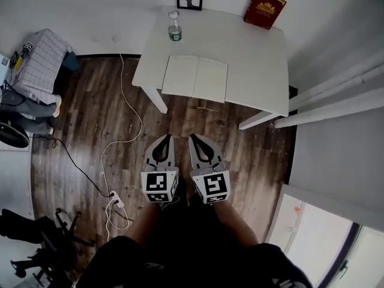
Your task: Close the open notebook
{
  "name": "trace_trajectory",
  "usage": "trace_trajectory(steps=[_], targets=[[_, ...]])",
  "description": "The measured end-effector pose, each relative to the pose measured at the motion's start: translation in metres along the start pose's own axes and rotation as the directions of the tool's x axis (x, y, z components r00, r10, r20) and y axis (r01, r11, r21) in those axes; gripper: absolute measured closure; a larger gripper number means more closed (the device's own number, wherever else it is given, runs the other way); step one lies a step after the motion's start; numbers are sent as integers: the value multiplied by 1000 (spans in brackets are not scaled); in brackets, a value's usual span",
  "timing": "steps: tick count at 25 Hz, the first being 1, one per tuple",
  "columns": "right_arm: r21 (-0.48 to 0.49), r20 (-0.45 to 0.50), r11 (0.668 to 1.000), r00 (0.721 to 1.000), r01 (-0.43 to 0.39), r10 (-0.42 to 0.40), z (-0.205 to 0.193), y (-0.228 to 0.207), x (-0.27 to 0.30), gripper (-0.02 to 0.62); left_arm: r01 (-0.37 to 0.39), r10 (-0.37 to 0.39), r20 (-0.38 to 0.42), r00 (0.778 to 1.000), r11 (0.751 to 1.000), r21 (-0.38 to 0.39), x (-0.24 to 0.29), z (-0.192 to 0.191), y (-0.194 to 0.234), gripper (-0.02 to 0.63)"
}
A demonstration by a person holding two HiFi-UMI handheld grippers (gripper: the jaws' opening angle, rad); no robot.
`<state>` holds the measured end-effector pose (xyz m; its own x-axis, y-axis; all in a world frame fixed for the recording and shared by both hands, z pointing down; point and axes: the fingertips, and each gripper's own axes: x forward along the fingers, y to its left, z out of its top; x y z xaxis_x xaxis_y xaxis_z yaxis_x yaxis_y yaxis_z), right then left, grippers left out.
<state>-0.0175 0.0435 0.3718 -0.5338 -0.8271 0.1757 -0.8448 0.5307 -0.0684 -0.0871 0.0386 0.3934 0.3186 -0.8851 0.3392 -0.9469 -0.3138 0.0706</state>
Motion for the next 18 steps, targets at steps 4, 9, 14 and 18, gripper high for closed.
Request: trace_trajectory(steps=[4, 9, 14, 18], targets=[[2, -33, 1000, 999, 15, -15, -6, 3, 31, 572, 28, -28, -17, 999, 999, -17, 20, -3, 26, 603], [25, -62, 997, 996, 73, -71, -3, -2, 70, 572, 103, -103, -18, 994, 995, -7, 47, 10, 51, 603], [80, -90, 982, 983, 169, -162, -7, -17, 87, 572, 195, -194, -39, 980, 981, 9, 75, 16, 59, 603], [118, -128, 968, 970, 224, -209, -20, -36, 86, 572, 242, -241, -79, 967, 970, -1, 92, 7, 51, 603]])
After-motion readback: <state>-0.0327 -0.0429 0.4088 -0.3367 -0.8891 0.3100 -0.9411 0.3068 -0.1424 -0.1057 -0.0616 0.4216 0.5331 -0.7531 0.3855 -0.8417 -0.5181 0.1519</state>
